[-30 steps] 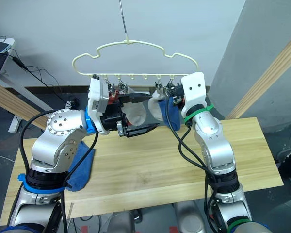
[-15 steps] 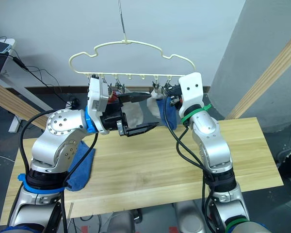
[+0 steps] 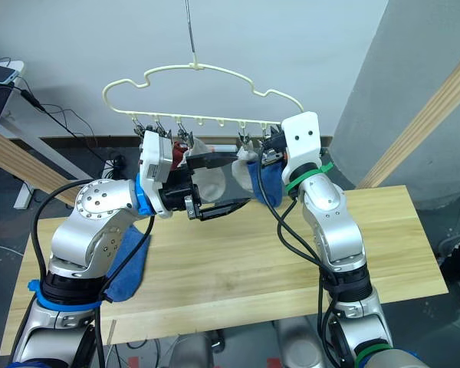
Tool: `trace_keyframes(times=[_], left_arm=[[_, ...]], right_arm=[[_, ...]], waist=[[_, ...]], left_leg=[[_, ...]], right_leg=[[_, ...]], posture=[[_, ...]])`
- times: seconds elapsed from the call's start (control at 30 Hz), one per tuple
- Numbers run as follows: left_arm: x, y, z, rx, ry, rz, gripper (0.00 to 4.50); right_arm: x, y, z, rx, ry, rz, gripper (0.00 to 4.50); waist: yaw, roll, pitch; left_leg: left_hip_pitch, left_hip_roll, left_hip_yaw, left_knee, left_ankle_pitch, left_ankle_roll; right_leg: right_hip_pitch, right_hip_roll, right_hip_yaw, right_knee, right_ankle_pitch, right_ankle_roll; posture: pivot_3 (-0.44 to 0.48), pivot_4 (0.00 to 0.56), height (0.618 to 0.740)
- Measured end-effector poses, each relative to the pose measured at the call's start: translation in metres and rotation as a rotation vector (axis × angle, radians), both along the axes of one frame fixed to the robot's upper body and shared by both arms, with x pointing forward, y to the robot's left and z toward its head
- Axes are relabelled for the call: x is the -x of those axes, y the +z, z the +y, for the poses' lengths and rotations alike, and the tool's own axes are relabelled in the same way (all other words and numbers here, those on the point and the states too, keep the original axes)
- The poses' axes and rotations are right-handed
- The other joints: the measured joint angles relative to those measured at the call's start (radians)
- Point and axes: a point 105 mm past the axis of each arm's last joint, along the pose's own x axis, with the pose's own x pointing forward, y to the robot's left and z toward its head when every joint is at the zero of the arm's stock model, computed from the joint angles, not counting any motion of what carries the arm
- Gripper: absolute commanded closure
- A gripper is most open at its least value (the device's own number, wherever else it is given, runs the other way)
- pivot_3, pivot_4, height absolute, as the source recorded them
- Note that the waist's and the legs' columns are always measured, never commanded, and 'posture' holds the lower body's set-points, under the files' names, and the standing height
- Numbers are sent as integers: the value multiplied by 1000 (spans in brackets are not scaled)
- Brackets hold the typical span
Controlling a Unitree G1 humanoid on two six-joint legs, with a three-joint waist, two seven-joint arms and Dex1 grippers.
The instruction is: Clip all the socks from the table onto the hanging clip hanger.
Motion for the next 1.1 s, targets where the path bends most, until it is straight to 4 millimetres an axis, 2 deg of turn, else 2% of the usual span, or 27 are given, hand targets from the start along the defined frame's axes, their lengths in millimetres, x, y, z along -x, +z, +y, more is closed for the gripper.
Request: trace_keyframes(times=[0.13, 0.27, 0.37, 0.43, 0.53, 0.63, 0.73, 0.9, 1.0, 1.1], left_arm=[[-4, -14, 8, -2, 72, 34, 144], [-10, -34, 25, -1, 214, 78, 72], [-18, -57, 62, 60, 491, 123, 0], [-12, -85, 89, 60, 658, 189, 0], [-4, -109, 130, 143, 941, 257, 0], [6, -121, 169, 206, 1188, 295, 0], [16, -130, 192, 254, 1335, 354, 0], [26, -150, 206, 280, 1393, 472, 0], [22, -163, 211, 281, 1407, 526, 0], [11, -168, 218, 283, 1424, 533, 0]], right_arm=[[0, 0, 0, 1, 0, -2, 4460], [0, 1, -1, 2, -2, -5, 4460], [0, 1, -1, 2, -1, -7, 4460], [-1, 2, -5, 4, -11, -8, 4460], [-1, 2, -6, 1, -11, -9, 4460], [-1, 2, -5, 0, -3, -8, 4460], [-1, 2, -5, 1, 1, -7, 4460], [-1, 2, -5, 5, 7, -8, 4460], [-1, 3, -4, 6, 10, -9, 4460], [-1, 3, -3, 7, 12, -7, 4460]], waist=[[0, 0, 0], [0, 0, 0], [-6, 0, 0], [-4, 0, 0], [0, 0, 0], [5, 0, 0], [5, -1, 0], [3, -1, 0], [3, -1, 0], [3, -1, -1]], left_leg=[[0, 0, 0, 0, 0, 0], [0, 0, 0, 0, 0, 0], [1, 0, 1, 0, 0, 0], [1, 1, 0, -1, 0, 0], [0, 0, 0, 0, 0, 0], [1, -1, 0, 0, 0, 0], [1, 0, 0, 1, 0, 1], [1, 0, 0, 0, 0, 0], [1, 0, 0, 0, 0, 0], [1, 0, 0, 0, 0, 0]], right_leg=[[0, 0, 0, 0, 0, 0], [0, 0, 0, 1, 0, 0], [0, 0, 1, 0, 0, 0], [-1, 0, 1, 1, 0, 0], [-1, -1, 1, 1, 0, 0], [0, -1, 0, 1, 0, 0], [0, -1, 0, 2, 0, 0], [-1, -1, 0, 2, 0, 0], [-1, -1, 0, 2, 0, 0], [-1, 0, 0, 2, 0, 0]], posture=[[-259, 313, 732], [-260, 317, 732], [-259, 319, 732], [-259, 319, 732], [-254, 323, 732], [-251, 326, 732], [-249, 328, 732], [-246, 330, 732], [-248, 331, 732], [-249, 332, 732]])
